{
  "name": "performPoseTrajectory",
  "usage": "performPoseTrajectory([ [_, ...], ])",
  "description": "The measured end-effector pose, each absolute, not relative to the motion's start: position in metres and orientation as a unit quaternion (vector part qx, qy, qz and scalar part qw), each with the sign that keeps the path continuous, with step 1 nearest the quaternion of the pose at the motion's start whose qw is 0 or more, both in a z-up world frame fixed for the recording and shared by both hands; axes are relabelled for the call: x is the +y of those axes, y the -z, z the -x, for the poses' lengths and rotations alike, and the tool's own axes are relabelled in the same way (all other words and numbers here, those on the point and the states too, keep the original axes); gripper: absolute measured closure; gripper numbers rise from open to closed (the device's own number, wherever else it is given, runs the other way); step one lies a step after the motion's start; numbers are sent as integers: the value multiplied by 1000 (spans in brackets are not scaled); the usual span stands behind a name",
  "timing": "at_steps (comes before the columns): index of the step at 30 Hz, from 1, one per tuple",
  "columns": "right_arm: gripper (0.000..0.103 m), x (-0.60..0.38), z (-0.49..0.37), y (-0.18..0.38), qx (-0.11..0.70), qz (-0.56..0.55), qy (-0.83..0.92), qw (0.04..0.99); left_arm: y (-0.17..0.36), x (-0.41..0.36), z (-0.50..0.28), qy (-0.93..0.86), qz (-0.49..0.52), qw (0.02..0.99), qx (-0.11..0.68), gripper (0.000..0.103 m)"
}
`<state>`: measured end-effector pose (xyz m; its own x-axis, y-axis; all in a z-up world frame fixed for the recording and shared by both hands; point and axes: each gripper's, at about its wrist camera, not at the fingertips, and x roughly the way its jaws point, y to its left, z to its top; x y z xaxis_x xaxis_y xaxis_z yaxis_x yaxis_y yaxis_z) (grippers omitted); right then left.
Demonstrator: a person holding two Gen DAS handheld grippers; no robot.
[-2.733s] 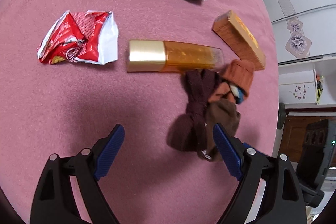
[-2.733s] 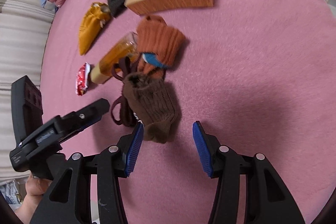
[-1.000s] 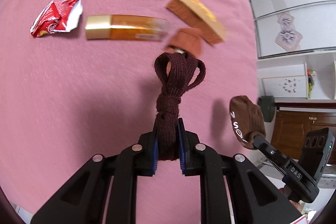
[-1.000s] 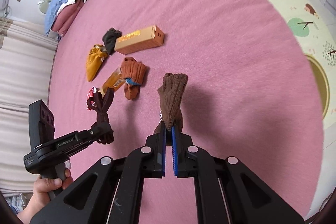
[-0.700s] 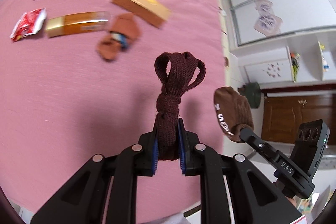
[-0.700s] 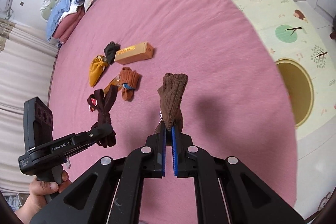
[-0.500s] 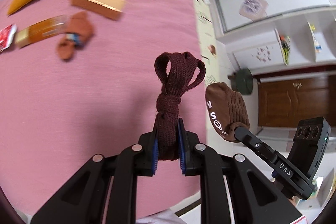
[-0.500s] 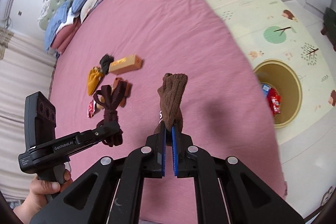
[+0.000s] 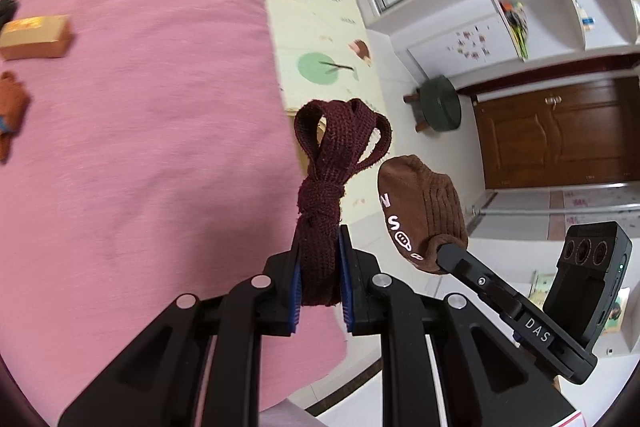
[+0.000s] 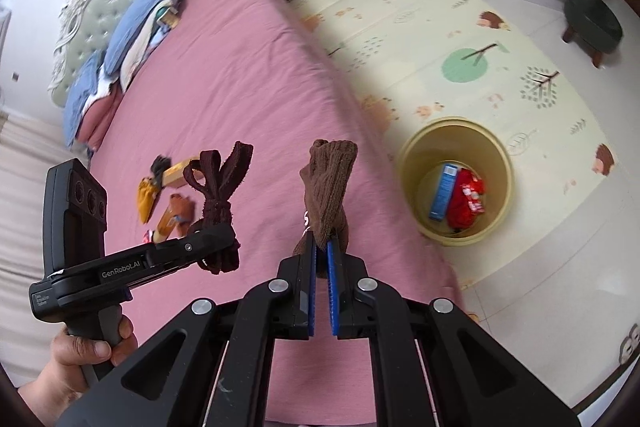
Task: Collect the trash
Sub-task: 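Carry both socks to the yellow bin and open both tools to drop them, then move both tools back toward the remaining items on the bed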
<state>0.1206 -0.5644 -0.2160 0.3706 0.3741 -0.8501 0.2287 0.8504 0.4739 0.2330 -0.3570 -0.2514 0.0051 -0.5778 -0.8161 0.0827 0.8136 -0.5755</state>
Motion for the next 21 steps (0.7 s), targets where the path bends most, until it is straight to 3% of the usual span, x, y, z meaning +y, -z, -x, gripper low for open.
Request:
performPoseTrajectory([
  [13, 98, -657, -110, 243, 563, -293, 12, 773, 284, -476, -251, 296, 132, 650, 688, 87],
  [15, 95, -667, -114, 245, 561, -295, 17, 773, 285, -488, -256, 305, 130, 647, 687, 83],
  [17, 82, -677, -117, 247, 559, -305, 23, 771, 285, -499, -261, 307, 129, 648, 685, 42],
  [19, 76, -684, -120, 248, 556, -308, 32, 771, 282, -504, -266, 308, 120, 660, 675, 33],
  [21, 76, -690, -123, 250, 558, -307, 37, 770, 281, -508, -269, 310, 102, 664, 673, 31],
])
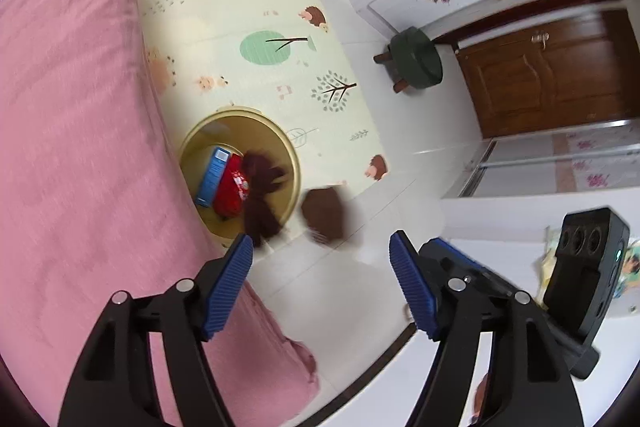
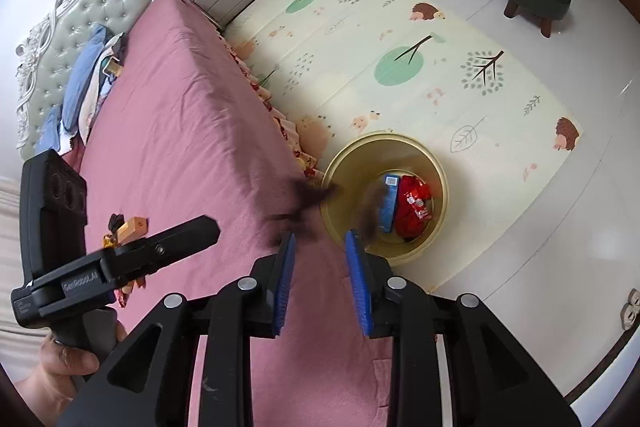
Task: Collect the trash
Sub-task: 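Move both tools back toward the remaining items on the bed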
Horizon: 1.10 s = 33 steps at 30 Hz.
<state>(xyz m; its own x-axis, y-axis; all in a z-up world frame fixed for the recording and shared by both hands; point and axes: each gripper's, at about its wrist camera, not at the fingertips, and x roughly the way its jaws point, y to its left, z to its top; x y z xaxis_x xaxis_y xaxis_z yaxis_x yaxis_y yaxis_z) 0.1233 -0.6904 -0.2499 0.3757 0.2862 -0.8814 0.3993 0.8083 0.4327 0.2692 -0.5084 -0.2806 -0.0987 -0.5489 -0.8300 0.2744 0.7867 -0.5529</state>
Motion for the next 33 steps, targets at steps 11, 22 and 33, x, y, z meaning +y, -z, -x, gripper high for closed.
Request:
performPoseTrajectory([
  [11, 76, -674, -134, 244, 557, -310, 27, 770, 274, -480, -275, 297, 101, 675, 668, 28],
  [22, 74, -607, -148, 221, 560, -274, -19, 782, 256, -399, -263, 268, 131, 704, 645, 27],
  [33, 63, -482, -161, 213, 574, -231, -100, 779, 247, -254, -240, 188, 155, 744, 622, 25],
])
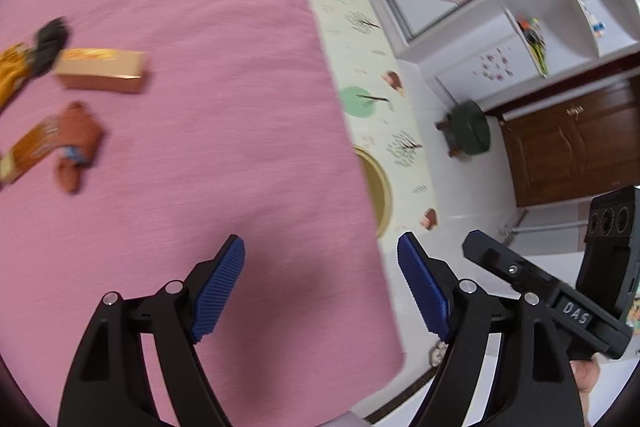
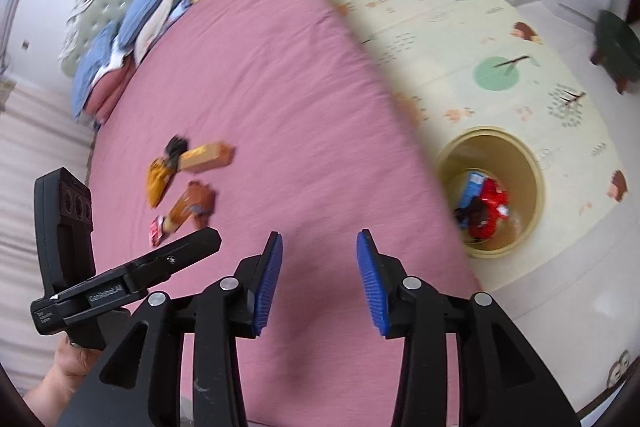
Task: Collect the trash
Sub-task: 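Move both tools back toward the remaining items on the bed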
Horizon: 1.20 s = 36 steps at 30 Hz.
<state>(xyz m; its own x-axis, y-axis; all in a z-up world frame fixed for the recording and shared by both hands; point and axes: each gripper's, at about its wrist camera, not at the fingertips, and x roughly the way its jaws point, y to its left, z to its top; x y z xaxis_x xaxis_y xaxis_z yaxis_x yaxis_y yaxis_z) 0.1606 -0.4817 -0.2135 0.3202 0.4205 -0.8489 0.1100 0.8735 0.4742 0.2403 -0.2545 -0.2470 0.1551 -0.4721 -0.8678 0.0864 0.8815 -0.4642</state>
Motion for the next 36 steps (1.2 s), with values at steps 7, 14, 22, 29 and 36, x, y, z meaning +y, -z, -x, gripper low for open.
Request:
performPoseTrajectory([
  [7, 53, -403, -167, 215, 585, -209, -142, 771, 250, -166, -229, 145, 161, 755, 619, 22],
  [14, 42, -337, -173, 220, 593, -201, -156, 764, 257, -104, -220, 128, 152, 762, 616, 14],
  [22, 27, -286, -187, 236, 604, -202, -145, 757, 271, -48, -236, 111, 120, 767, 620, 8],
  [29, 26, -249, -216, 261, 617, -210, -136, 746, 293, -20, -272, 114, 66, 768, 627, 8],
  [36, 26, -223, -246, 291, 628, -213, -128, 737, 322, -14, -308, 143, 11, 761, 633, 8],
])
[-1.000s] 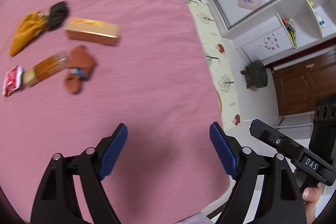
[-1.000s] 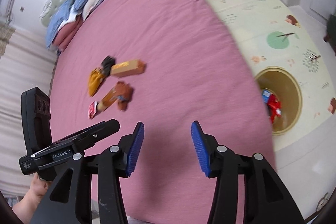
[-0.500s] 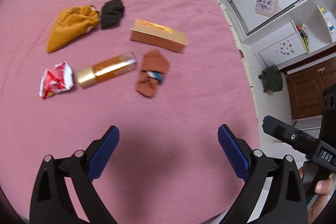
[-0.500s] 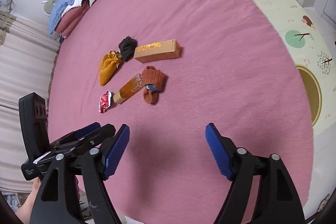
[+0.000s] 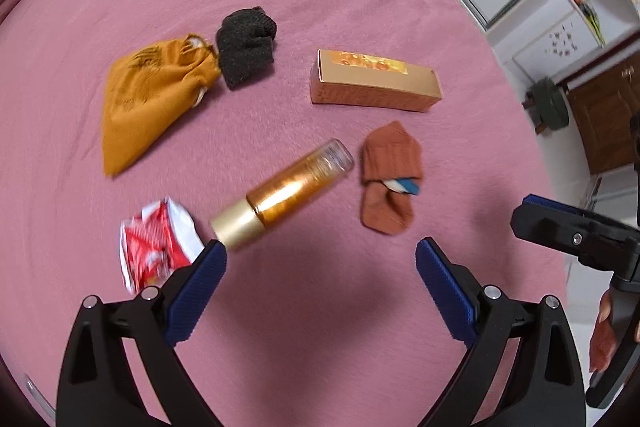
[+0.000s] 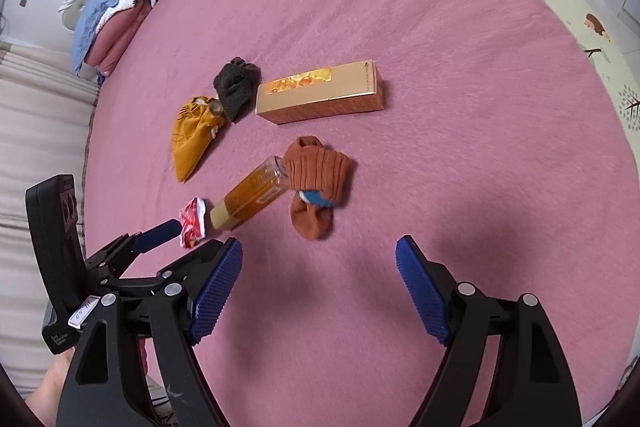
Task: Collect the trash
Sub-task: 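Move both tools back toward the remaining items on the bed, then grasp the amber bottle with the left tool while the right tool grasps the orange sock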
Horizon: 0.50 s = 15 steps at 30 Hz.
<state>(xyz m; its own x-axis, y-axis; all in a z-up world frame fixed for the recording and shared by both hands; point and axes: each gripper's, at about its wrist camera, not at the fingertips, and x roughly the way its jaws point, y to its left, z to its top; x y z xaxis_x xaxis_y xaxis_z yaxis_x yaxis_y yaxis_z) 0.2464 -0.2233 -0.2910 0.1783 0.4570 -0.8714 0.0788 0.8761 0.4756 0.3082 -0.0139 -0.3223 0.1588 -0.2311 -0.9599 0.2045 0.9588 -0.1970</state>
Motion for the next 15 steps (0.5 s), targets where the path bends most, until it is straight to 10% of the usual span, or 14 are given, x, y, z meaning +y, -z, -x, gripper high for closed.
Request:
performPoseTrajectory([
  [15, 32, -203, -291, 351, 657, -227, -114, 709, 389, -9, -354, 192, -36, 737, 647, 8],
])
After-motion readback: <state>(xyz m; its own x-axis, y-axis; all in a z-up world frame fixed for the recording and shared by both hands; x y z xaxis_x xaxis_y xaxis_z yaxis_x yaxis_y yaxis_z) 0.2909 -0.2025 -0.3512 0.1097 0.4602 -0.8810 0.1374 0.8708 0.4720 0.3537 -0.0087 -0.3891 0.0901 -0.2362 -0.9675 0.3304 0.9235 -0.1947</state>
